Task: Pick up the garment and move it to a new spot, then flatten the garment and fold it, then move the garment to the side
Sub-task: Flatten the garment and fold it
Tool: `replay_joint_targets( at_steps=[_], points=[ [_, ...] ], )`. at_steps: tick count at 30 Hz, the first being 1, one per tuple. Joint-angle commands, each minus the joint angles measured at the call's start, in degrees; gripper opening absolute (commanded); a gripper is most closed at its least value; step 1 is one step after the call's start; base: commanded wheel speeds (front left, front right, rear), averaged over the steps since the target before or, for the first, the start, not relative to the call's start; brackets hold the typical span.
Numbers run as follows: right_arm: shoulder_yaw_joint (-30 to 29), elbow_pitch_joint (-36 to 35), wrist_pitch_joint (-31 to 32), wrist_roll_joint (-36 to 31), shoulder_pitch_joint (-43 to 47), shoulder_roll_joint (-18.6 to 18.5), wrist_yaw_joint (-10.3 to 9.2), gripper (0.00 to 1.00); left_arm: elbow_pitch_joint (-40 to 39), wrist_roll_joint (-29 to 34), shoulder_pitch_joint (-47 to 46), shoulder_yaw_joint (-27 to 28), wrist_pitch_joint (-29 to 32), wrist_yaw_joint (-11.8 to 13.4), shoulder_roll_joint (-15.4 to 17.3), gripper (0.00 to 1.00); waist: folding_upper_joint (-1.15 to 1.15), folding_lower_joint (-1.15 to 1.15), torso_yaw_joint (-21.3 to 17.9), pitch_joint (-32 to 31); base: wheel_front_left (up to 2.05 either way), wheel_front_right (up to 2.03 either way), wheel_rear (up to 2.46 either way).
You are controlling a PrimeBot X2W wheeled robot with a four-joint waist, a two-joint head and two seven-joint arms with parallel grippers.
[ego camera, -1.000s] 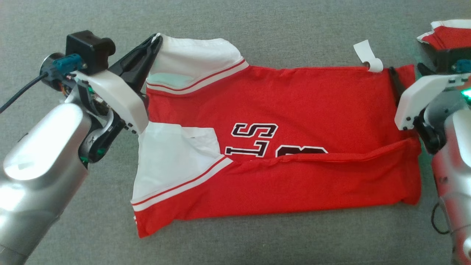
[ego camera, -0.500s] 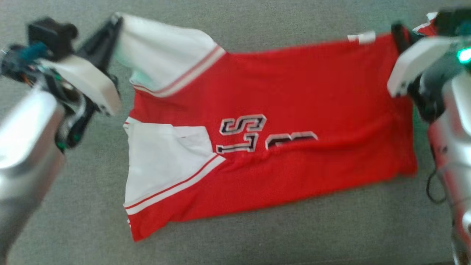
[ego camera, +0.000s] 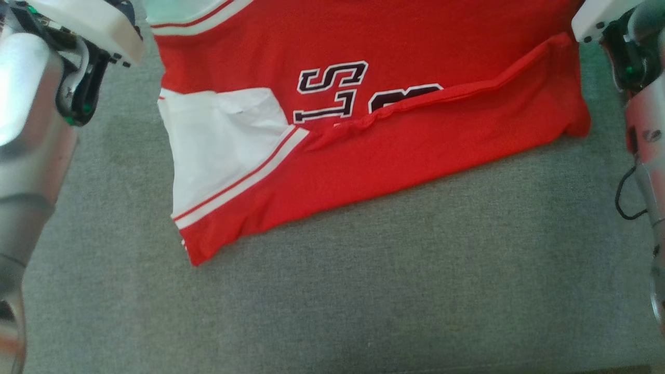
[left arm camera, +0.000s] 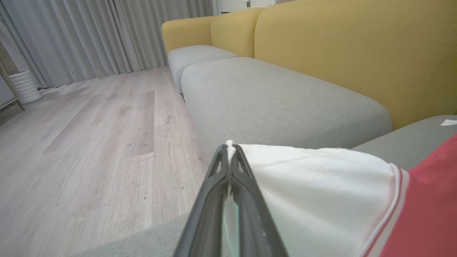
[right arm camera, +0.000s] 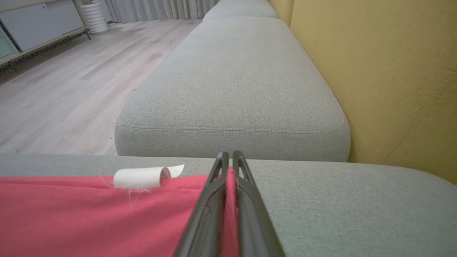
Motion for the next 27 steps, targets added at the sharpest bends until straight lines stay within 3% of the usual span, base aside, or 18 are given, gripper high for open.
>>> replay_joint_targets(
  at_steps=[1,8,14,19,24,27],
  points=[
    [0.36,-1.11,-0.86,-0.43,-1.6,0.35,-0.05,0.0,-0.16,0.55,-2.97,2.39,-0.87,-0.09,2.07,0.0,0.0,-0.01,0.22,-0.09,0.0,0.0,0.0],
    [2.67,2.42,-3.6,0.98,-0.54,-0.59,-0.05,0.0,3.39,-0.84,-1.52,0.0,-2.33,-2.9,-0.08,0.0,0.0,-0.01,1.69,-1.58,0.0,0.0,0.0],
    [6.81,3.14,-3.77,4.81,2.31,-2.42,-0.05,0.0,-0.04,-5.03,2.73,-3.34,1.22,-3.79,0.84,0.0,0.0,-0.01,2.99,-3.74,0.0,0.0,0.0],
    [10.82,2.55,-2.06,8.64,4.94,-4.71,-0.05,0.0,-8.39,-9.94,6.65,-7.33,5.8,-3.84,4.48,0.0,0.0,-0.01,3.75,-5.49,0.0,0.0,0.0],
    [16.51,0.39,0.03,13.06,8.02,-8.47,-0.05,0.0,-18.48,-13.02,9.92,-12.48,10.1,-3.86,10.88,0.0,0.0,-0.01,4.21,-7.1,0.0,0.0,0.0],
    [18.74,-0.56,0.98,14.65,9.13,-9.67,-0.05,0.0,-20.81,-14.24,10.72,-13.35,11.19,-3.86,12.7,0.0,0.0,-0.01,4.22,-7.68,0.0,0.0,0.0]
  ],
)
